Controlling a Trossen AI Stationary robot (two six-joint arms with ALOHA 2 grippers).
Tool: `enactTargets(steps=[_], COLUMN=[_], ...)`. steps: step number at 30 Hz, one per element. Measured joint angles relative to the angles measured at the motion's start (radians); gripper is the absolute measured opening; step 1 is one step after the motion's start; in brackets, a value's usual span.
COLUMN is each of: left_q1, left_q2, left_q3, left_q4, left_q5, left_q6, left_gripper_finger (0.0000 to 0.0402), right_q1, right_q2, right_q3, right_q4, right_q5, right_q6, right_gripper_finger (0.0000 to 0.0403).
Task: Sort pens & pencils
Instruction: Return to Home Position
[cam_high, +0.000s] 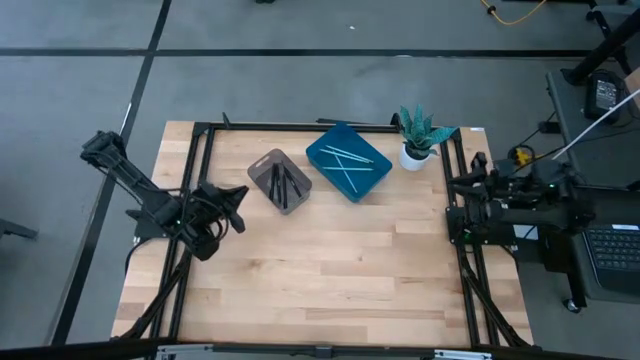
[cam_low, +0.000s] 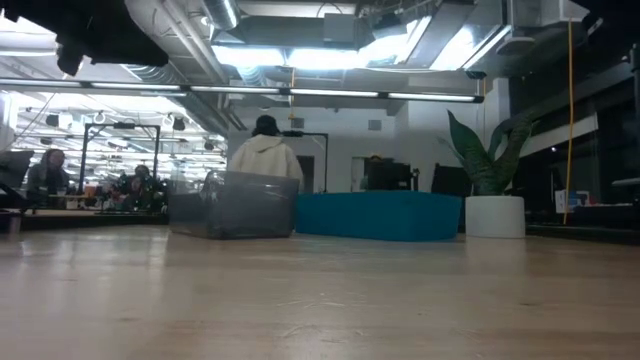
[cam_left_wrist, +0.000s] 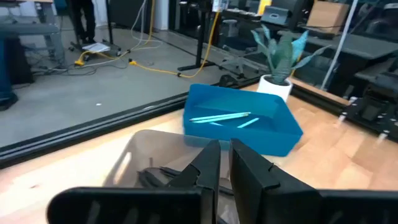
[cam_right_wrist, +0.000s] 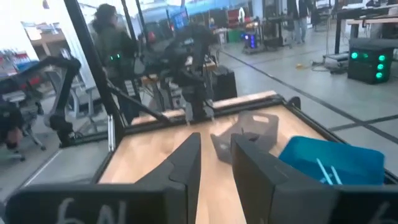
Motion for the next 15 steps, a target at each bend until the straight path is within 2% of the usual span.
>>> enactTargets(steps=[8,11,15], left_q1=[0.042,0.117,0.241], left_q2=[0.000,0.000,0.000], left_q3=[-0.109,-0.126,-0.192], left_q4=[0.436,0.534,0.645], left_q5=[-0.004,0.046,0.147], left_q6=[0.337,0.458,0.544], left_gripper_finger=[0.0019,0.0013,0.0005], right_q1=[0.000,0.000,0.000], right_q2=[-0.016,-0.018,-0.021], right_q3=[-0.246,-0.301,-0.313], right_q4=[0.296,0.348,0.368], right_q5=[-0.036,-0.043,-0.043], right_q6=[0.025,0.050,0.046], right_gripper_finger=[0.0090,0.0090,0.0090])
